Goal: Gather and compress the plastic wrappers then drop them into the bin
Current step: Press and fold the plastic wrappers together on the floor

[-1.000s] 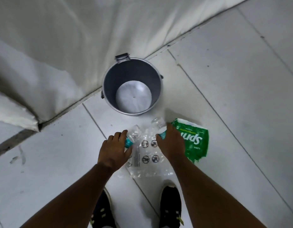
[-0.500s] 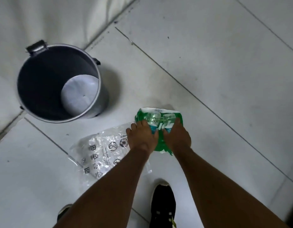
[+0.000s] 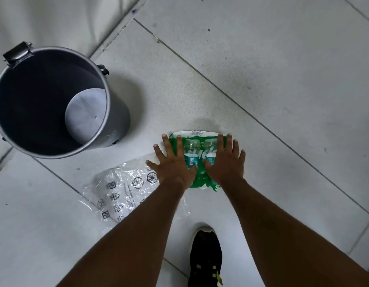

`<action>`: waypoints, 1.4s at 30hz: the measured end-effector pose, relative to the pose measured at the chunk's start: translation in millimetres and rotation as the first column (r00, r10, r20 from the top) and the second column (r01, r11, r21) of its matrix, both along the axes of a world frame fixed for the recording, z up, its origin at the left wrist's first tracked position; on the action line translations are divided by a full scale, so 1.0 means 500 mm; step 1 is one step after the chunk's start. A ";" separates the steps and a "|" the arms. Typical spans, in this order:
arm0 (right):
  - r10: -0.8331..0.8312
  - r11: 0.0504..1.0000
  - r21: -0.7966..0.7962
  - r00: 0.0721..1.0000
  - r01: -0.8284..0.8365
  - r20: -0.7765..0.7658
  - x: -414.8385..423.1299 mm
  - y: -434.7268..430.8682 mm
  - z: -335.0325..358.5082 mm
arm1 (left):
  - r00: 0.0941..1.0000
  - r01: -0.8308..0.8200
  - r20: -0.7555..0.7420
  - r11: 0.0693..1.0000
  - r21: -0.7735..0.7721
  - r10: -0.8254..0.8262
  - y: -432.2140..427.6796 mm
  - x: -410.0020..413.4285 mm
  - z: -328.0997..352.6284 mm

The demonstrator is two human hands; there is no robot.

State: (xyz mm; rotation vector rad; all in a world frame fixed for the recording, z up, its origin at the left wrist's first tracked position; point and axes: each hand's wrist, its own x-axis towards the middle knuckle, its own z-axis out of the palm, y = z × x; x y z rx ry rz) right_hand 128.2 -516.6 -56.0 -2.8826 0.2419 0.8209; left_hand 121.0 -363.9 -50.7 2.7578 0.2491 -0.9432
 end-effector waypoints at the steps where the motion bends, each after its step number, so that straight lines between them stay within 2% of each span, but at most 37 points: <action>1: -0.029 0.999 0.023 0.999 0.029 -0.020 0.005 -0.002 -0.007 | 1.000 -0.024 -0.004 0.999 -0.031 0.023 -0.002 0.000 -0.008; 5: -0.188 0.967 0.157 0.978 0.201 -0.093 0.017 -0.009 -0.035 | 0.999 -0.011 0.046 0.995 -0.102 0.016 -0.009 0.003 -0.037; 8: -0.235 0.945 0.199 0.962 0.259 -0.136 0.016 -0.015 -0.055 | 0.996 0.039 0.084 0.992 -0.119 -0.029 -0.015 0.006 -0.050; 13: -0.273 0.930 0.244 0.961 0.274 -0.038 0.004 -0.010 -0.063 | 0.985 0.121 0.140 0.981 -0.149 -0.100 -0.047 0.000 -0.059; 20: -0.170 0.969 0.187 0.985 0.160 0.036 -0.003 -0.043 0.015 | 0.985 0.012 0.167 0.964 -0.267 0.034 -0.070 -0.012 -0.028; 27: -0.142 0.971 0.198 0.989 0.131 0.044 -0.023 -0.015 0.150 | 0.965 -0.081 0.221 0.966 -0.245 0.137 -0.059 -0.049 0.107; 32: -0.017 0.974 0.226 0.999 0.007 0.041 -0.066 0.086 0.224 | 0.956 -0.201 0.179 0.963 -0.180 0.233 0.032 -0.102 0.191; 37: 0.038 0.966 0.255 0.999 -0.039 0.010 -0.112 0.218 0.219 | 0.940 -0.299 0.135 0.948 -0.110 0.312 0.144 -0.174 0.211; 42: 0.122 0.959 0.259 0.993 -0.118 -0.001 -0.154 0.312 0.155 | 0.930 -0.351 0.097 0.935 -0.058 0.355 0.233 -0.233 0.165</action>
